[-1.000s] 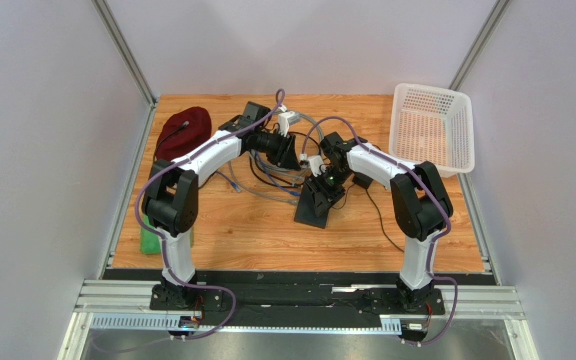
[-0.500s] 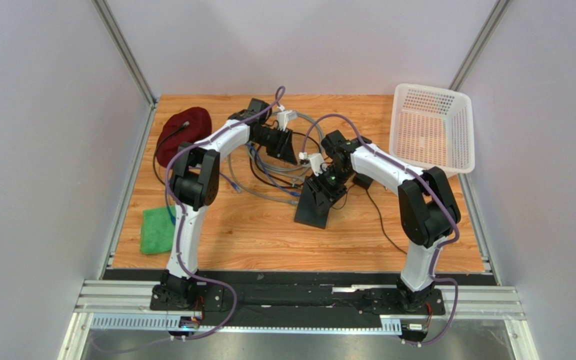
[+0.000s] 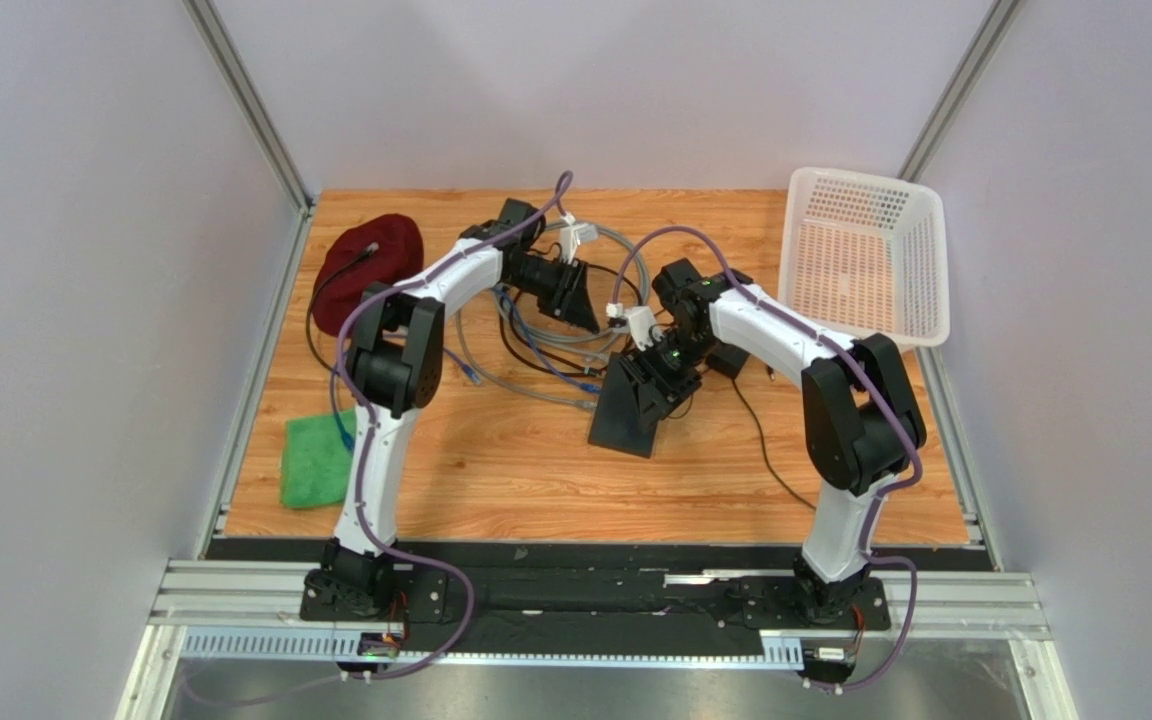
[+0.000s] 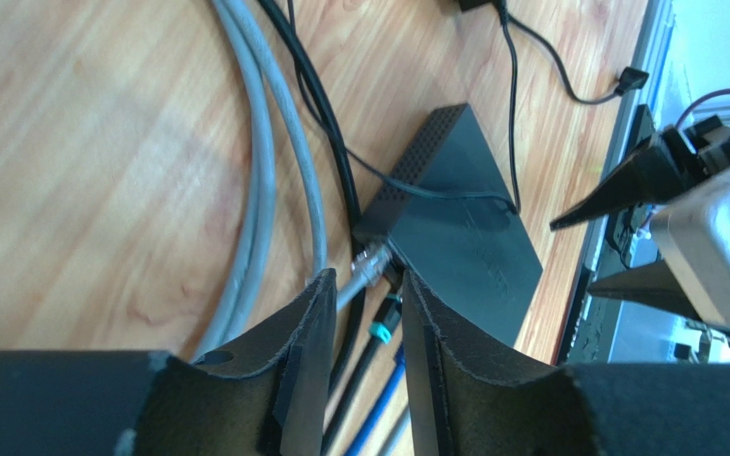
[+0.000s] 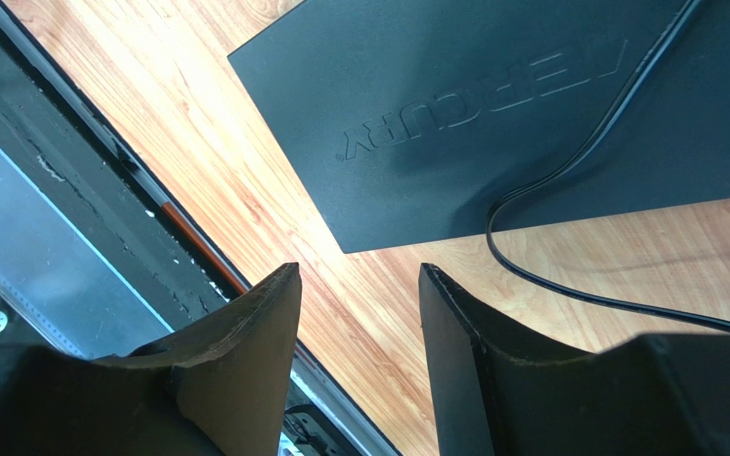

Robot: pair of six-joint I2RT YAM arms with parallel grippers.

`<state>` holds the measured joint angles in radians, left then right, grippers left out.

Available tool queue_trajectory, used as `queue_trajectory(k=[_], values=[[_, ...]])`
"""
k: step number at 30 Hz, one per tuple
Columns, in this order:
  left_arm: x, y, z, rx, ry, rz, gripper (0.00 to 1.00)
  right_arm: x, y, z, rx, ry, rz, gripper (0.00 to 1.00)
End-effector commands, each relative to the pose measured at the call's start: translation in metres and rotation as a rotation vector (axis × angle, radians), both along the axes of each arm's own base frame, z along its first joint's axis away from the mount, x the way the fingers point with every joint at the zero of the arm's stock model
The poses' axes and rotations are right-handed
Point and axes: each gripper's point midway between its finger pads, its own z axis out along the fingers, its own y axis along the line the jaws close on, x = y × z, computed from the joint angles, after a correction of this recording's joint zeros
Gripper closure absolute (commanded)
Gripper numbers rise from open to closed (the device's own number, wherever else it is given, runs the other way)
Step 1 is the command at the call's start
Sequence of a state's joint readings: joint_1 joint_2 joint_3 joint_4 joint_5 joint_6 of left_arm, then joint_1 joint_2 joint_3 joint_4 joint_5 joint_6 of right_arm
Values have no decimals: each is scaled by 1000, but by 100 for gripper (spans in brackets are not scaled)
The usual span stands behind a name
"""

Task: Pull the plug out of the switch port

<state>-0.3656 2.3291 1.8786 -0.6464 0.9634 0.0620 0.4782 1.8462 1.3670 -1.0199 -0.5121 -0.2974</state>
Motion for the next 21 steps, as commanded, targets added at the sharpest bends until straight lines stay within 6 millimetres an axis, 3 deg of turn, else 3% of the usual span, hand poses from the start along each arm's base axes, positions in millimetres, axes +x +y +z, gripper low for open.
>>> queue_trajectory(k=[1, 11, 21], values=[[7, -10, 1, -65, -26, -67, 61, 4, 5, 15, 40, -33, 22, 47], [-14, -15, -19, -10, 9, -159, 65, 5, 3, 16, 40, -43, 24, 46], [-22, -30, -18, -46, 46, -182, 67, 1, 0, 15, 40, -36, 29, 45]])
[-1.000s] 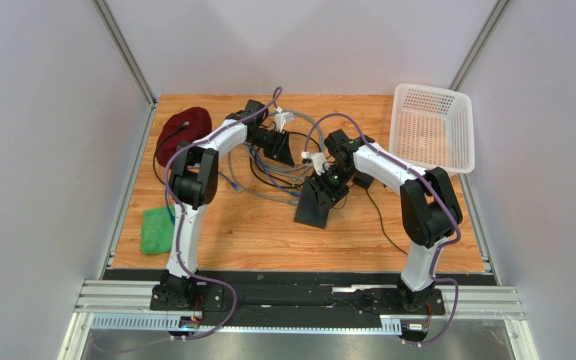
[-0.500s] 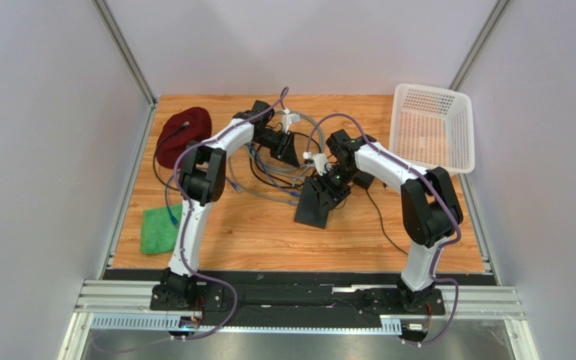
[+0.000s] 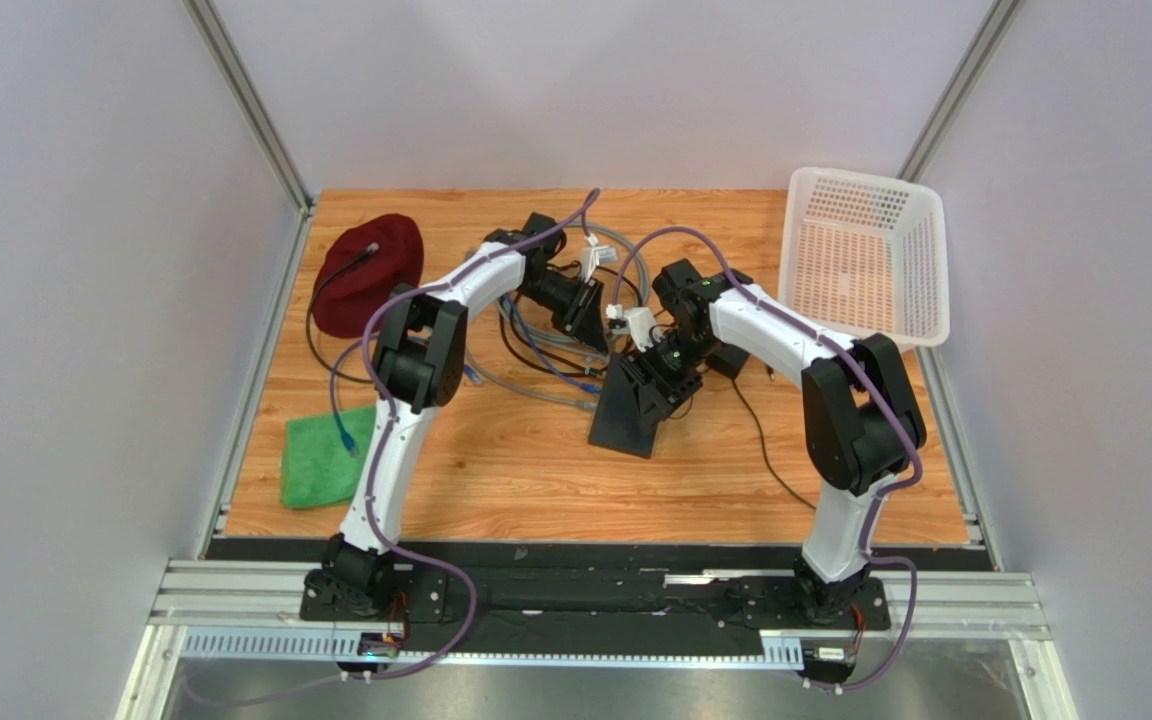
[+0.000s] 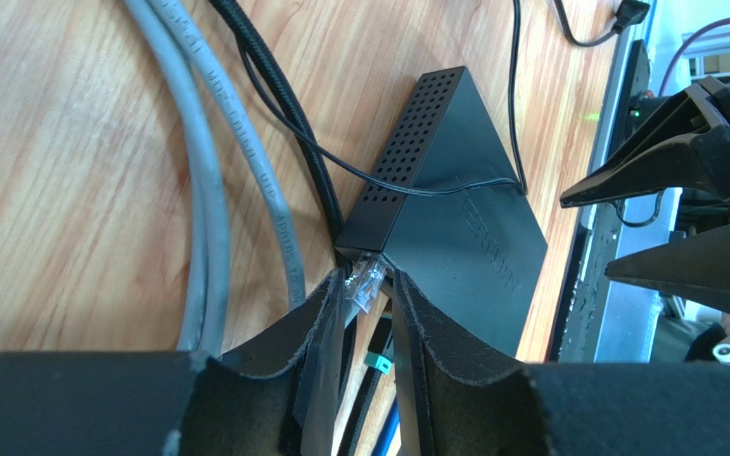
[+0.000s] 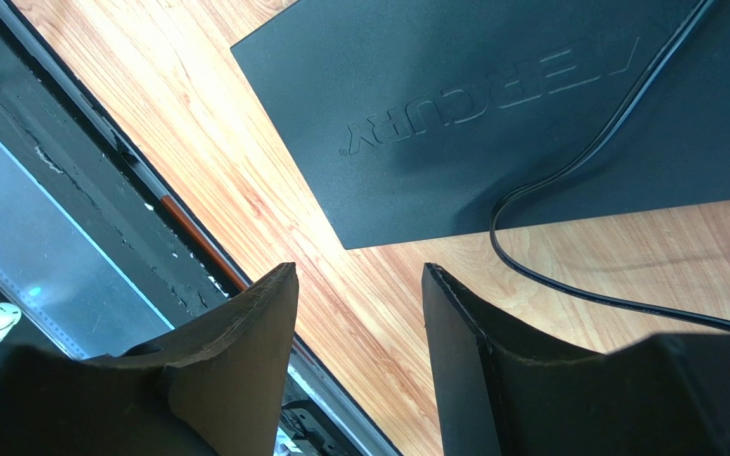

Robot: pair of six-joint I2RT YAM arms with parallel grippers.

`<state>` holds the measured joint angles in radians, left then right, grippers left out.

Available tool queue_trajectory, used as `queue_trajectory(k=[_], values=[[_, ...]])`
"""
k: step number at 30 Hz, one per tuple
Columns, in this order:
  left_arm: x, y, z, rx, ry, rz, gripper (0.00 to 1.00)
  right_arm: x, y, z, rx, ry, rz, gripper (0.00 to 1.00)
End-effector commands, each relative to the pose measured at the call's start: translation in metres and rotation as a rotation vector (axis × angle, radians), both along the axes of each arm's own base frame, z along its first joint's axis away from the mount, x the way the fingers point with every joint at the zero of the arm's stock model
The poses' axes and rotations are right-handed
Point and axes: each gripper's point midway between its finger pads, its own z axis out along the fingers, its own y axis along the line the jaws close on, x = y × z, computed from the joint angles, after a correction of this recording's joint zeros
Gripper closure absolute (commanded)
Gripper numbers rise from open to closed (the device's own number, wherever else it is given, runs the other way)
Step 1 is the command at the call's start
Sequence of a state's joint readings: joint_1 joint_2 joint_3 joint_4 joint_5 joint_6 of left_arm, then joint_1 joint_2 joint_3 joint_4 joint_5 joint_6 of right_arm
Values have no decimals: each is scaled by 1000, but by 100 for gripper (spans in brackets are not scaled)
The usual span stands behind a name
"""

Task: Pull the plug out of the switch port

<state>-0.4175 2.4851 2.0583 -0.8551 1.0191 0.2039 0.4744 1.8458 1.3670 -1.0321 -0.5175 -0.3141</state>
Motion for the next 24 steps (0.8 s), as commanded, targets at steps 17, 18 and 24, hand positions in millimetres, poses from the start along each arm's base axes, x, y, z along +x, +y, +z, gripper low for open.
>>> queue_trajectory(k=[17, 18, 24], values=[[-11, -9, -4, 42, 6, -49, 65, 7, 5, 16, 46, -50, 18, 44], [-13, -9, -6, 59, 16, -47, 65, 8, 5, 17, 48, -54, 18, 44], [-26, -5, -14, 103, 85, -59, 71, 9, 5, 21, 53, -72, 28, 44]])
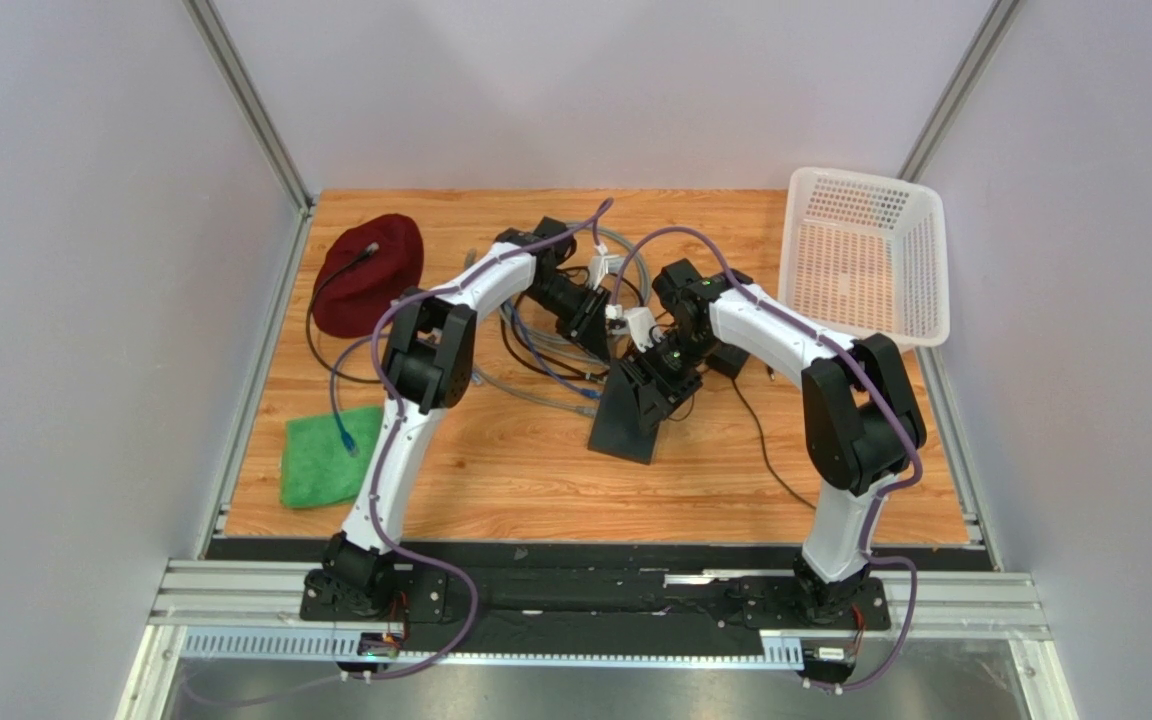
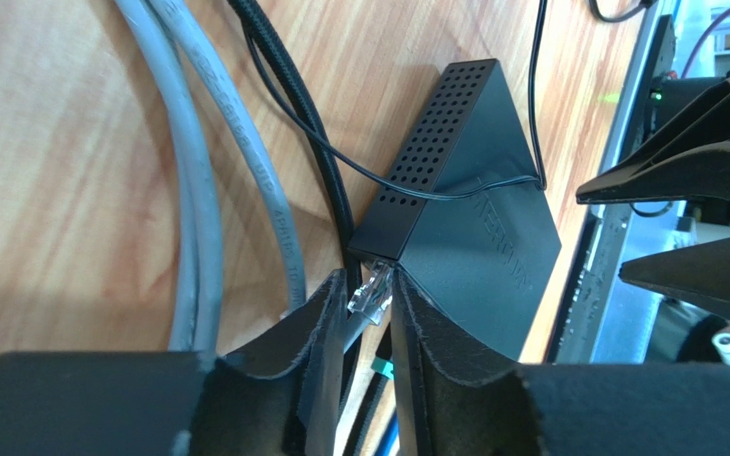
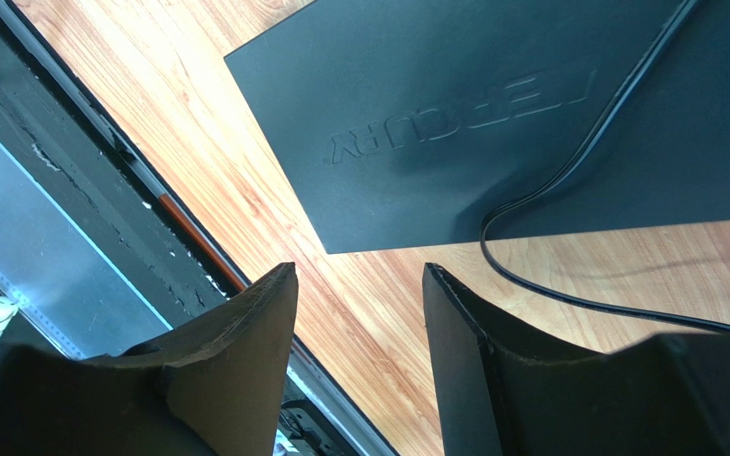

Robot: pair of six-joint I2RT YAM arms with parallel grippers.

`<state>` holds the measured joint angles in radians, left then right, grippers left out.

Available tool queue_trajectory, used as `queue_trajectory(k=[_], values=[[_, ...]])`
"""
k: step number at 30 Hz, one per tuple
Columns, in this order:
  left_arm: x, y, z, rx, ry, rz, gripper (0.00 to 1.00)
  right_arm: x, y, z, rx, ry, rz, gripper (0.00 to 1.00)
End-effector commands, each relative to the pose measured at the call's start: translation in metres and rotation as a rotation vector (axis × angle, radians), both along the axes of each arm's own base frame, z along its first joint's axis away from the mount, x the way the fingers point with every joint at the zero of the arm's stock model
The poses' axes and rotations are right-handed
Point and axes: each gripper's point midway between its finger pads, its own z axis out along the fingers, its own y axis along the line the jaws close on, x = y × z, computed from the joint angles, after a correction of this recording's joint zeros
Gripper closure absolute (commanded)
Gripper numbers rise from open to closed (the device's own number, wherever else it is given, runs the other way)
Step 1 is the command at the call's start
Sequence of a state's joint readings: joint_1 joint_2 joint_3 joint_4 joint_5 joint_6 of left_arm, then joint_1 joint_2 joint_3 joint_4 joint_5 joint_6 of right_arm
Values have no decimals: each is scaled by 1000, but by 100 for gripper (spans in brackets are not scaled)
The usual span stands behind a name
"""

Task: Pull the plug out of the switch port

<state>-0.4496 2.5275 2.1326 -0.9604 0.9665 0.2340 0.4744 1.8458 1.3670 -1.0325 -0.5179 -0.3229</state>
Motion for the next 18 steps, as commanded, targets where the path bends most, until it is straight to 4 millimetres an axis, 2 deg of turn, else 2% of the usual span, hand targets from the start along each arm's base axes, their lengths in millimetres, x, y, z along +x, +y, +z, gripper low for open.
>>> queue_trajectory(k=[1, 6, 10, 12, 13, 18], values=[[-18, 2, -6, 38, 75, -27, 71, 9, 6, 22, 54, -72, 22, 44], [-18, -1, -4, 28, 93, -2, 79, 8, 5, 22, 60, -69, 22, 44], [-23, -4, -3, 10, 154, 29, 94, 10, 5, 24, 59, -92, 35, 45], [-23, -9, 4, -26, 180, 48, 99, 15, 5, 26, 51, -115, 34, 45], [-28, -8, 1, -26, 202, 54, 100, 19, 5, 28, 50, -126, 33, 46], [-24, -11, 10, -46, 162, 68, 100, 24, 9, 30, 53, -135, 33, 46]])
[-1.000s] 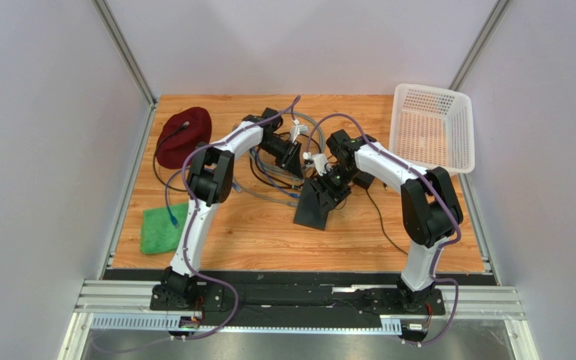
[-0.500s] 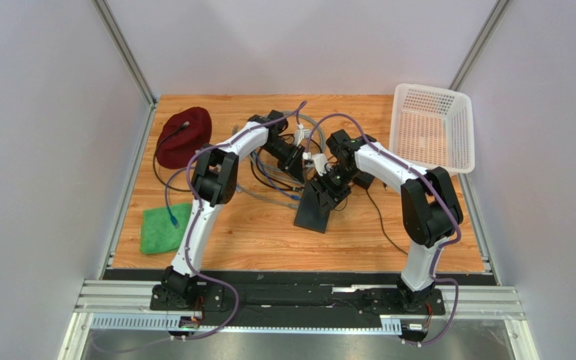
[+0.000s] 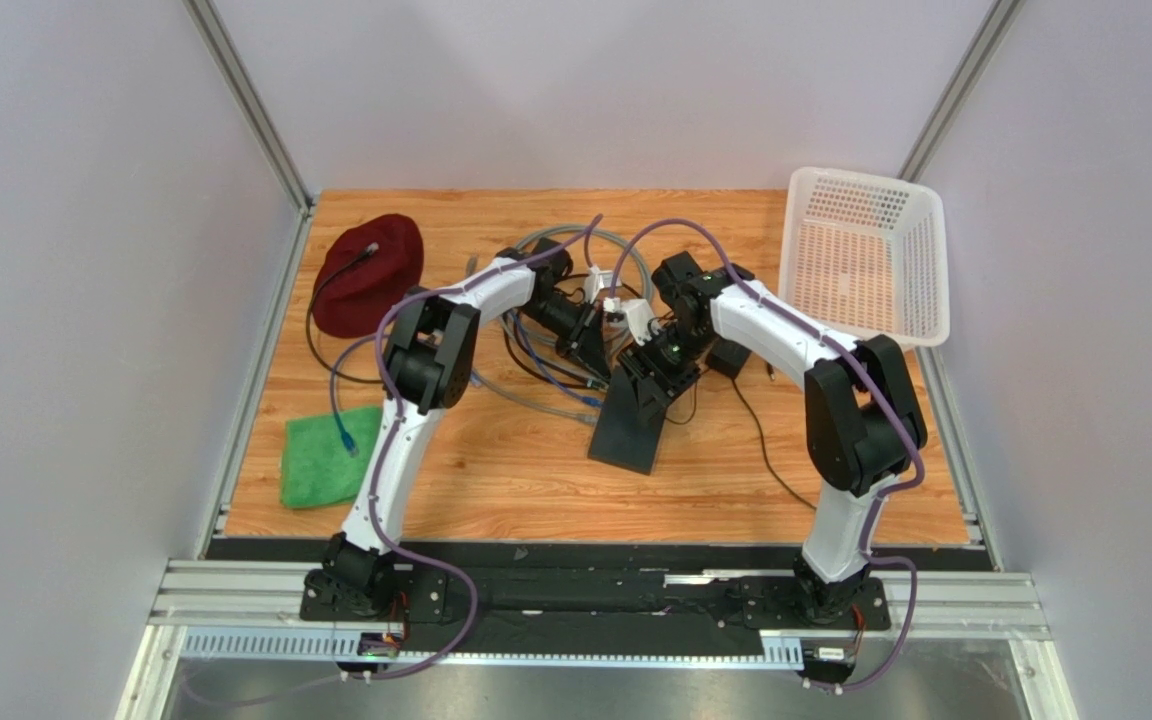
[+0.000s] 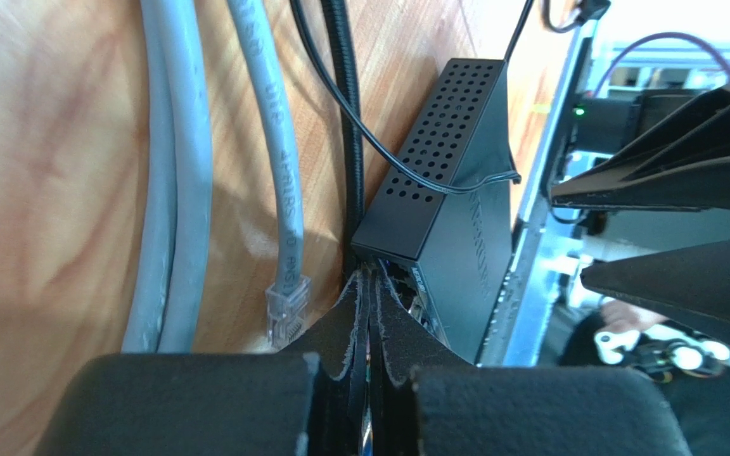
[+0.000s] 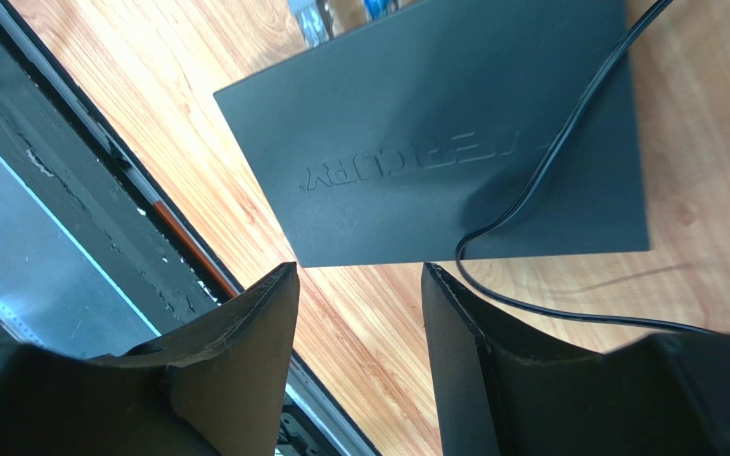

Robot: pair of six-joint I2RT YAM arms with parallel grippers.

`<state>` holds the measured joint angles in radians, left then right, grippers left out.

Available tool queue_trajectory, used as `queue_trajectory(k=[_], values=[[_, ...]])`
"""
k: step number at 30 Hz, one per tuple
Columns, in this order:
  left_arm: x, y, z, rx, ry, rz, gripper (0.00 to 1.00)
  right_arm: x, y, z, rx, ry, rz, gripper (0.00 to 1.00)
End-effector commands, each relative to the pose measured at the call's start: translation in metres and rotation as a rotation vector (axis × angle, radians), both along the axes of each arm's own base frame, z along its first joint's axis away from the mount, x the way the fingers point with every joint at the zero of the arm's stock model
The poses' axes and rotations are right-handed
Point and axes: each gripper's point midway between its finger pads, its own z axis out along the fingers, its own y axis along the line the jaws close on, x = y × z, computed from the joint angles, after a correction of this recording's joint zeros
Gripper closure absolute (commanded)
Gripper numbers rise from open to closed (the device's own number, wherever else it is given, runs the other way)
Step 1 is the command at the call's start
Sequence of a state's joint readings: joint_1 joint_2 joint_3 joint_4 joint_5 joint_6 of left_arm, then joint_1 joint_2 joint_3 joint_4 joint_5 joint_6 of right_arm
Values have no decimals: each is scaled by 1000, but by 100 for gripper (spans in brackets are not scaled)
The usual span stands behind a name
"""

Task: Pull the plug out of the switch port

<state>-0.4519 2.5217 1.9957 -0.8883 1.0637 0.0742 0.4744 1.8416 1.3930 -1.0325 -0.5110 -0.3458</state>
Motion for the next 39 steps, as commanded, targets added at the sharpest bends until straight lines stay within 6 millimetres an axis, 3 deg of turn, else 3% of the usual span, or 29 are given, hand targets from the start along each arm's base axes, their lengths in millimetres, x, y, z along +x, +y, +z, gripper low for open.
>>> queue_trajectory(k=[1, 11, 17, 20, 21, 24, 27, 31, 32, 34, 35, 39], values=[[7, -8, 23, -28, -76, 10, 100, 16, 7, 23, 42, -92, 16, 46], [39, -5, 63, -50, -291, 6, 100, 15, 3, 23, 25, -114, 17, 46], [70, 7, 78, -15, -404, 57, 100, 20, 0, 26, 16, -143, 11, 46], [88, 16, 89, 24, -485, 95, 81, 23, 0, 31, 12, -167, 10, 46], [91, 19, 91, 36, -509, 99, 69, 26, -1, 35, 14, -181, 10, 46], [98, 25, 95, 67, -595, 84, 53, 31, -3, 43, 13, -220, 8, 45], [98, 28, 87, 95, -611, 49, 49, 35, -7, 51, 4, -248, -4, 44], [95, 24, 68, 135, -593, 16, 47, 54, -24, 78, -2, -324, -59, 41], [92, 19, 63, 156, -595, 9, 47, 65, -30, 97, 14, -378, -90, 39], [92, 14, 56, 186, -597, 22, 46, 79, -43, 116, 8, -427, -150, 36], [91, 10, 54, 191, -603, 21, 46, 93, -53, 137, 22, -466, -211, 35], [95, -1, 45, 214, -600, 55, 46, 112, -74, 166, 59, -518, -317, 34]])
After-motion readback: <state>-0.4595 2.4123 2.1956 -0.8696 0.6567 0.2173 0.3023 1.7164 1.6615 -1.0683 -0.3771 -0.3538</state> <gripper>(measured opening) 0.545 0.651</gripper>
